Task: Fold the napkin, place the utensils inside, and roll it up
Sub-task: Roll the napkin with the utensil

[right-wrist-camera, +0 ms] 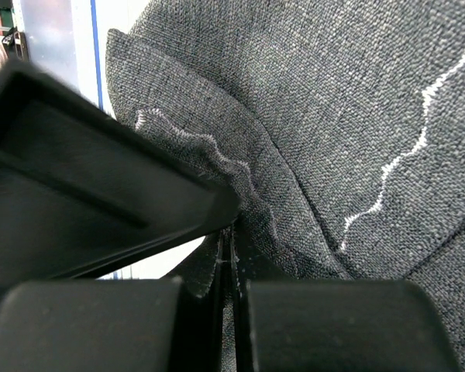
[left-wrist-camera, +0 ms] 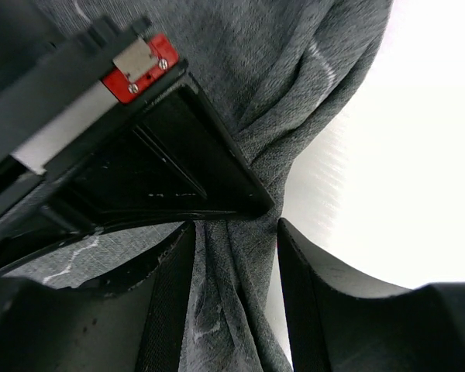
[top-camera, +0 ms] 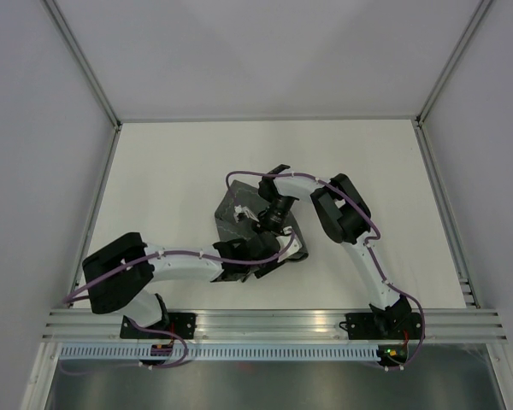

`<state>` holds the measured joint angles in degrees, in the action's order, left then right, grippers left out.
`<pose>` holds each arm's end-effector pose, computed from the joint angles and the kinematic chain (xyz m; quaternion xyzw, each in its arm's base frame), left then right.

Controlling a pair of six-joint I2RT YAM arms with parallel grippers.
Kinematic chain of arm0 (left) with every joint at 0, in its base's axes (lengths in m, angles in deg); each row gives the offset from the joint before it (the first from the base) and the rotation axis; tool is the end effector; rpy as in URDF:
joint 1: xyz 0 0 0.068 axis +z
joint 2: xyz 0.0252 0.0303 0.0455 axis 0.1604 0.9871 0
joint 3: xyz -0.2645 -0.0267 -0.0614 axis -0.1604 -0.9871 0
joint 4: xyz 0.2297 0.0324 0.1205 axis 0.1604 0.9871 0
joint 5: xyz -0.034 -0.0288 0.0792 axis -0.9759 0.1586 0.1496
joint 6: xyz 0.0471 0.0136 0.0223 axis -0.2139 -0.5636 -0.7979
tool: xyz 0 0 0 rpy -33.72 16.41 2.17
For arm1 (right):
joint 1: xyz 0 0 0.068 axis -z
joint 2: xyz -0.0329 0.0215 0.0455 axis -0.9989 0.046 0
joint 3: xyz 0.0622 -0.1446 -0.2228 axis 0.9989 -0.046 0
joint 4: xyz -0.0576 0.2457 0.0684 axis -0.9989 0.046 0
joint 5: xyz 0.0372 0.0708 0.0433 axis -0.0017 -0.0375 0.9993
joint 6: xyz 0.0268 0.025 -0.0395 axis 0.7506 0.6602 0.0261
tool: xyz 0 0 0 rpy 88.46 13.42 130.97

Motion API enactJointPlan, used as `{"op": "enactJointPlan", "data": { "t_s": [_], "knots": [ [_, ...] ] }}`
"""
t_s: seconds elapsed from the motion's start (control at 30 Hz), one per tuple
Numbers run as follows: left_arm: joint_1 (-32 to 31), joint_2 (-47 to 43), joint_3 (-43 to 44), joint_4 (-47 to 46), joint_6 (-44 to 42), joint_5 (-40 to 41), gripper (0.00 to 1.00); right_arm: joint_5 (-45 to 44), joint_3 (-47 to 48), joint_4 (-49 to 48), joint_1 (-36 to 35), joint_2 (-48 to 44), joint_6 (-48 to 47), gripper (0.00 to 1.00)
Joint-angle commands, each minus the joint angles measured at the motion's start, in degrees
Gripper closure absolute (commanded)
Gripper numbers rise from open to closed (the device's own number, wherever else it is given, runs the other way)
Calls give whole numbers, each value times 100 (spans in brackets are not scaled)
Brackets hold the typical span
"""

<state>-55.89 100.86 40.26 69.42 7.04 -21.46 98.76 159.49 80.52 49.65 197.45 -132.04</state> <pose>0.1318 -0.2624 0.1621 0.5064 0.7787 -0.0667 0.3643 0.3094 0.2751 0.1025 0.5732 -0.6653 -0.4607 0.1286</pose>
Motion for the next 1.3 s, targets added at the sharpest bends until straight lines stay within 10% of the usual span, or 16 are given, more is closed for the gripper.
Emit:
{"op": "enactJointPlan", "data": {
  "t_s": [0.0, 0.5, 0.83, 1.27],
  "knots": [
    [149, 170, 41, -211, 232, -314, 48, -265, 50, -275, 45, 231, -231, 100],
    [395, 504, 172, -158, 224, -928, 86, -169, 58, -249, 106, 135, -56, 99],
    [773, 733, 454, 229, 338, -1931, 97, 68, 41, -652, 475, -620, 471, 57],
    [1353, 1014, 664, 352, 593, -3205, 98, 297, -600, -2901, 1942, -2106, 2764, 49]
  ]
}}
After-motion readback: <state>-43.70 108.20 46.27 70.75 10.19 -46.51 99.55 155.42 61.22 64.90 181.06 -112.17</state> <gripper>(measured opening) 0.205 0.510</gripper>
